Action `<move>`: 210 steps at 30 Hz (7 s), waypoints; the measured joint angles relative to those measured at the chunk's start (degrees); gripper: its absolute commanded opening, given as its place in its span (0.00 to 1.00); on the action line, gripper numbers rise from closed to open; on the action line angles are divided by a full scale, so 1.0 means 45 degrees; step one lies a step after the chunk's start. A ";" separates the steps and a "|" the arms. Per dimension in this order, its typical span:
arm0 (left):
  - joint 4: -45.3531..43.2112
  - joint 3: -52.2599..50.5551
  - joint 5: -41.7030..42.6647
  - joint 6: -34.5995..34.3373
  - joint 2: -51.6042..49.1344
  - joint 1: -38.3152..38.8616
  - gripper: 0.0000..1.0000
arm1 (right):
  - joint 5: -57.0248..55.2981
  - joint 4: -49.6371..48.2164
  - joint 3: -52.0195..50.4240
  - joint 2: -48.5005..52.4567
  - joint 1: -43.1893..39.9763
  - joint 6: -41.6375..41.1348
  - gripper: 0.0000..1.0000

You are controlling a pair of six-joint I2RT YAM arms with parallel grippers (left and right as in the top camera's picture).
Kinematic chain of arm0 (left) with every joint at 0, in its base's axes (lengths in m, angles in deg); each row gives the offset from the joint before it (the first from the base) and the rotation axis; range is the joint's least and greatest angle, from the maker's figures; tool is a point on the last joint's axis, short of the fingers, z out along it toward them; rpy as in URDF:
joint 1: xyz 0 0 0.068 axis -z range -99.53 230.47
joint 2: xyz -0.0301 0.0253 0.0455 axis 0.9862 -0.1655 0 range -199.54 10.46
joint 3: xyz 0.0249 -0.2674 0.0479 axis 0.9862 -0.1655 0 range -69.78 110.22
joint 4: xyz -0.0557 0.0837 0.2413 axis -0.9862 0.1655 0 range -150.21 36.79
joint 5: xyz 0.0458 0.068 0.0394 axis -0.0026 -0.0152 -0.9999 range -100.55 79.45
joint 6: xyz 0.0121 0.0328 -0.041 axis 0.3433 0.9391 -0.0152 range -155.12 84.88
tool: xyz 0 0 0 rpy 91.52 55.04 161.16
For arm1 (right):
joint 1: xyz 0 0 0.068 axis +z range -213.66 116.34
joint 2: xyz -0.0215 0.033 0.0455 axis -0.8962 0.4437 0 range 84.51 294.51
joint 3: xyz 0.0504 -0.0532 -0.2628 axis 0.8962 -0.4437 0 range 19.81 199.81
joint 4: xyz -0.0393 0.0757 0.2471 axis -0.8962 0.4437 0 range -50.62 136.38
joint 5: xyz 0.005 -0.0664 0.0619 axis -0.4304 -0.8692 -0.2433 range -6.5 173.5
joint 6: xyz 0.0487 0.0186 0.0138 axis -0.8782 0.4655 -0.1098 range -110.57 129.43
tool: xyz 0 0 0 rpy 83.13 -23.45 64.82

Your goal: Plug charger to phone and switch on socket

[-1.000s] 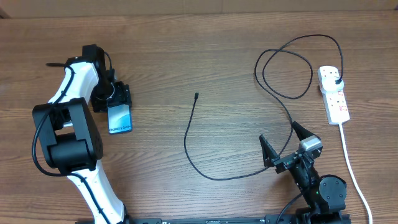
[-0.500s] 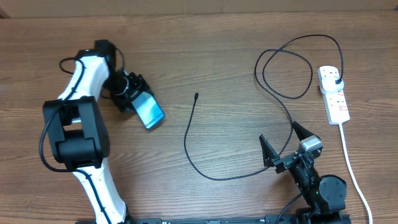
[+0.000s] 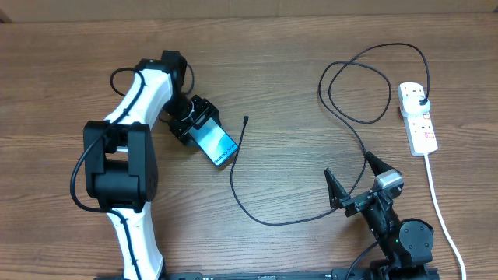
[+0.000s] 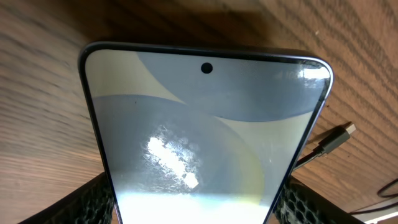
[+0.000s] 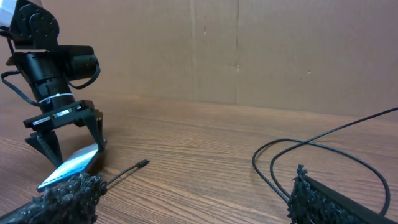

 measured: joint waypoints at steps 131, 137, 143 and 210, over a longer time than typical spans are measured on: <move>0.0432 0.0000 0.8854 -0.1875 -0.0005 -0.2132 0.41 | 0.2846 0.4056 1.4236 2.2756 0.3356 -1.0331 0.45; 0.0437 0.0000 0.8854 -0.1870 -0.0005 -0.2132 0.41 | 0.2783 0.4580 1.4236 2.2756 0.2676 -1.0234 0.45; 0.0432 0.0000 0.8854 -0.1875 -0.0005 -0.2132 0.40 | 0.2827 0.5003 1.4236 2.2756 0.1948 -0.9811 0.42; 0.0476 0.0000 0.6751 -0.3891 -0.0010 -0.0087 0.97 | 0.0724 0.4206 1.4260 2.0895 0.5372 -1.0807 0.04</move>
